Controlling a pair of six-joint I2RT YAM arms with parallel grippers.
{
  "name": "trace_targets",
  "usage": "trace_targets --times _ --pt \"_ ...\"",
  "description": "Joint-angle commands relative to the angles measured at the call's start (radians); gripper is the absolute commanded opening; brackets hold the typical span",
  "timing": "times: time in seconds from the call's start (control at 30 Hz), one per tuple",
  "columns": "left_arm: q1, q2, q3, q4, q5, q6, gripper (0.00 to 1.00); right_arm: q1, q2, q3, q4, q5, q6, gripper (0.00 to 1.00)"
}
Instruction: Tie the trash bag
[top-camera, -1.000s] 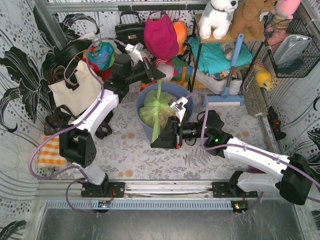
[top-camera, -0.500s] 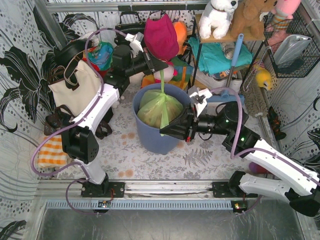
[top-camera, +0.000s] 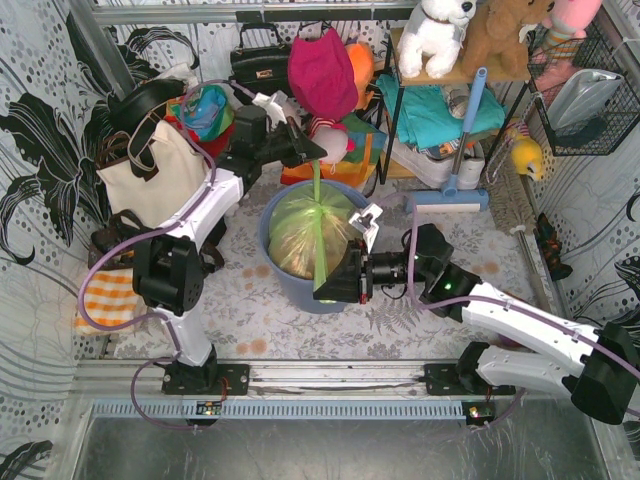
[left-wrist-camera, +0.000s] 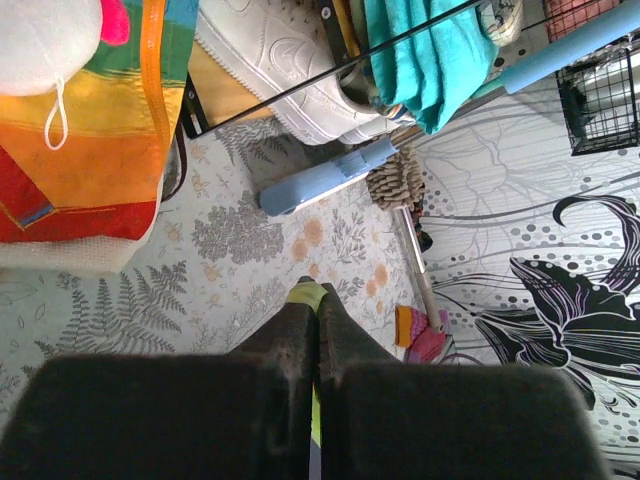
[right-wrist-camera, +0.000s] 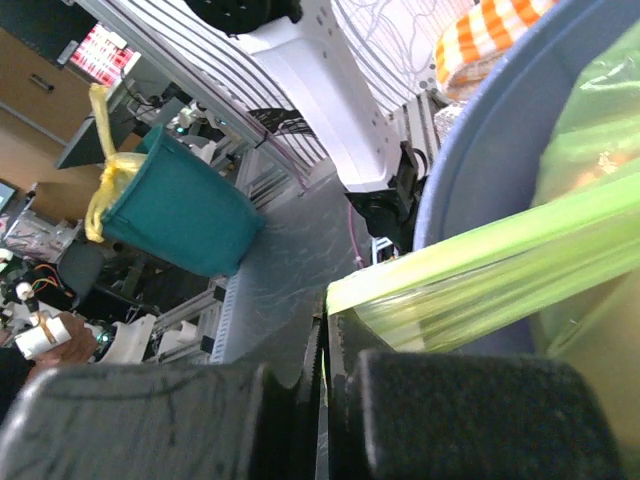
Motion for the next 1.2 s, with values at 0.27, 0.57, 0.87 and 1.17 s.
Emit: trace_targets --times 0.27,0.57,0.87,1.17 --pt "0.069 0.020 0.188 0.006 -0.165 0.108 0.04 0.034 -0.071 0.173 0.074 -0.298 0.082 0.00" --pt "0.095 0.067 0.117 0.040 -0.171 0.097 0.04 0.044 -0.075 -0.050 0.231 -0.301 0.243 0.00" --pt "0.114 0.126 0.109 0.035 -0.187 0.094 0.04 0.053 -0.068 -0.115 0.282 -0.313 0.289 0.00" --pt "0.117 0.101 0.306 -0.009 -0.177 0.098 0.04 0.054 -0.057 0.101 0.133 -0.356 0.184 0.00"
